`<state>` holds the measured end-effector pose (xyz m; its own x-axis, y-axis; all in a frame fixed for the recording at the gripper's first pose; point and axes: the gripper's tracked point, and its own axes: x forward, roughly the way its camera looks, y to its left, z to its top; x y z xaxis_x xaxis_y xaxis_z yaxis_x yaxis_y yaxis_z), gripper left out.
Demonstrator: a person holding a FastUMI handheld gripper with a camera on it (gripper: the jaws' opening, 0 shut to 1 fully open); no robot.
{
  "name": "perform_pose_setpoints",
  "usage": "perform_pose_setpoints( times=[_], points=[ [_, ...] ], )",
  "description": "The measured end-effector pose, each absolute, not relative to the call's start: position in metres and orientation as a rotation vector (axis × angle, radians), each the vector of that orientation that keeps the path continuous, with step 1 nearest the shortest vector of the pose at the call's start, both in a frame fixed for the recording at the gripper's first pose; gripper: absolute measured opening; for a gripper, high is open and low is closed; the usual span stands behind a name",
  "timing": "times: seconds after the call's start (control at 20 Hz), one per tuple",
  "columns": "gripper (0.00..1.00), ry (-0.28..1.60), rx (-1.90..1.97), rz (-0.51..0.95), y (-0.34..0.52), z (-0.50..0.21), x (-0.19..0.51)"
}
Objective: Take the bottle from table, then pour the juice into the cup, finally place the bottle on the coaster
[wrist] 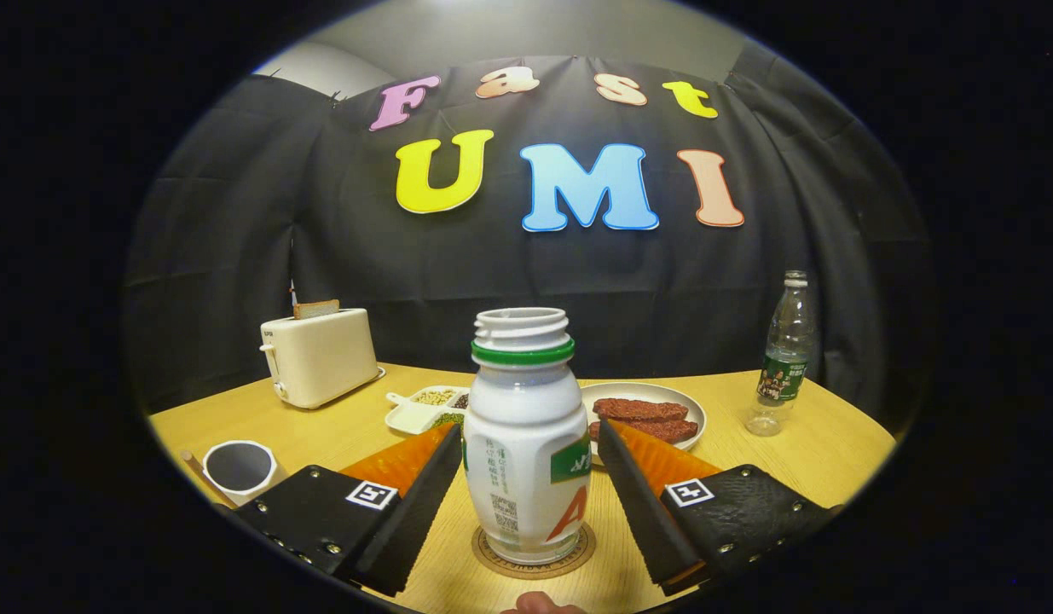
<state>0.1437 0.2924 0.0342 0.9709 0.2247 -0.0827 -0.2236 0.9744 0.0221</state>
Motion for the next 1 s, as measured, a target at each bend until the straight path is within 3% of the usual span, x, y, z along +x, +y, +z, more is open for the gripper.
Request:
perform_pose_setpoints(
  times=[0.5, 1.0],
  points=[
    [0.98, 0.078, 0.004, 0.210, 0.274, 0.055, 0.110],
    [0.98, 0.031, -0.018, 0.198, 0.267, 0.135, 0.072]
  ],
)
